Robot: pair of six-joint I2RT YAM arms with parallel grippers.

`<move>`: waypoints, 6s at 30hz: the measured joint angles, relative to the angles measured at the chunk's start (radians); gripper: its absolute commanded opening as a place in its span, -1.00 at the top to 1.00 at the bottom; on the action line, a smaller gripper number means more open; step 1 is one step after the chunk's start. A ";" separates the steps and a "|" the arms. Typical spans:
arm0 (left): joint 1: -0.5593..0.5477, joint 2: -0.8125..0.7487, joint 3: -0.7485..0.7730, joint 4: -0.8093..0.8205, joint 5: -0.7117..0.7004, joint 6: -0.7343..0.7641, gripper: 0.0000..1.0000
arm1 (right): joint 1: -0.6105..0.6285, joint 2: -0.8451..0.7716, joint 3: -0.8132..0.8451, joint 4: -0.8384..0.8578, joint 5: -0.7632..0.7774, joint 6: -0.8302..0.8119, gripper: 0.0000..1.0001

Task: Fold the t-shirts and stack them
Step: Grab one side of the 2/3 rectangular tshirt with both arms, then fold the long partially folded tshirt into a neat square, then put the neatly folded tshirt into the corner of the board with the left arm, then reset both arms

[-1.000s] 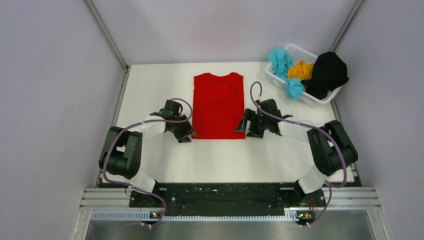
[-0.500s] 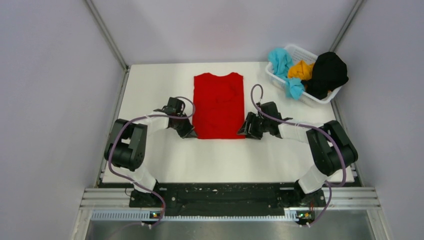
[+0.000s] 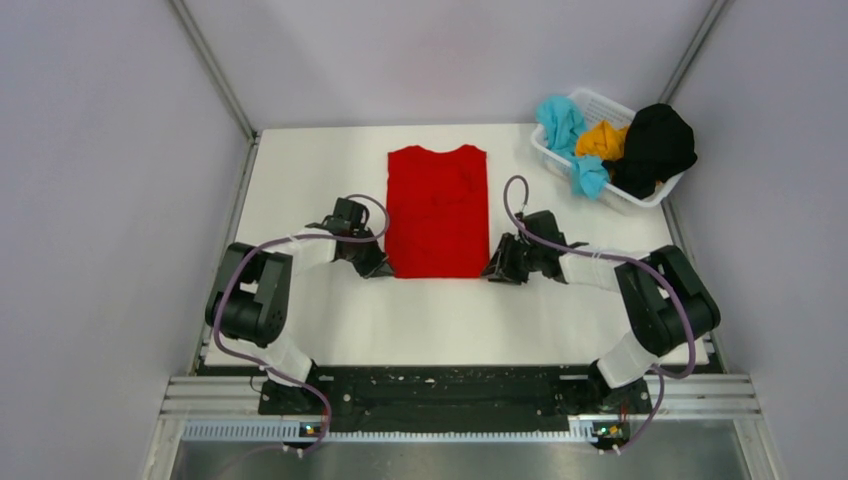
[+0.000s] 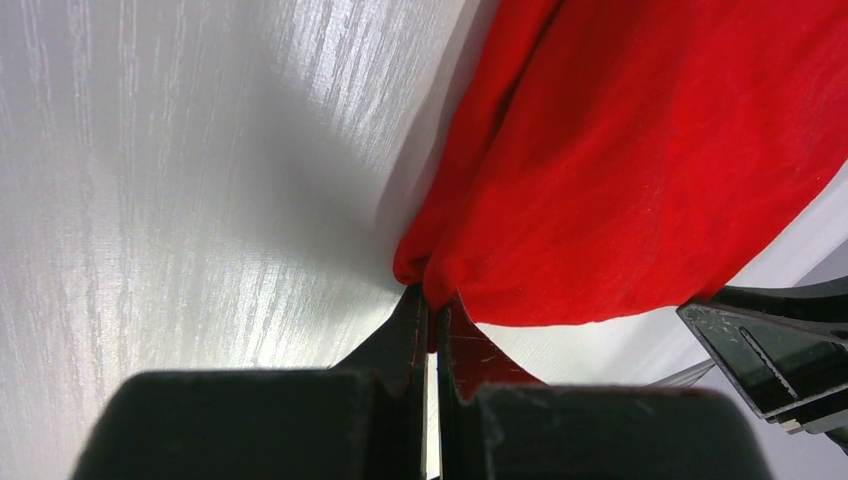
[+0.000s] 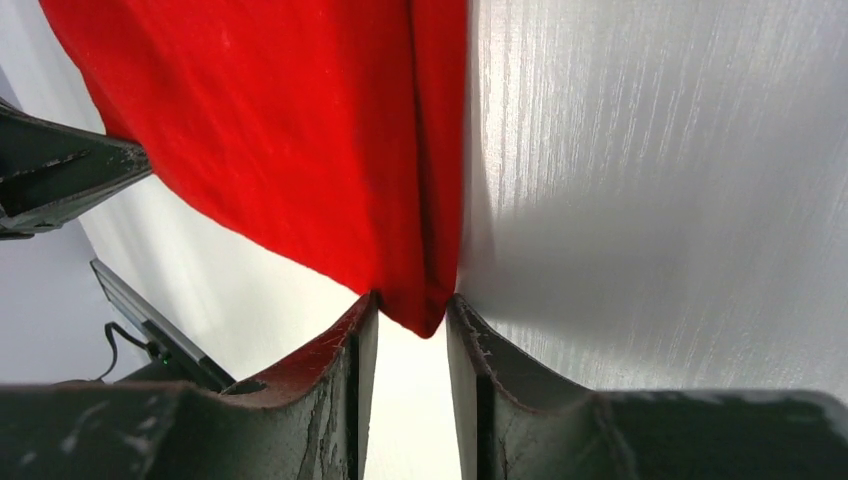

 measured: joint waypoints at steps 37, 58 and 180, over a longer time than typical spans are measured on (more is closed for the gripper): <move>-0.142 -0.729 -0.114 -0.354 -0.124 -0.068 1.00 | 0.011 -0.512 0.054 -0.554 -0.196 -0.201 1.00; -0.102 -0.196 0.436 -0.332 -0.317 0.050 1.00 | -0.198 -0.192 0.325 -0.327 -0.175 -0.188 1.00; 0.443 0.812 1.475 -0.353 -0.831 0.842 -0.98 | -0.251 -0.443 0.299 -0.538 0.476 -0.133 -0.97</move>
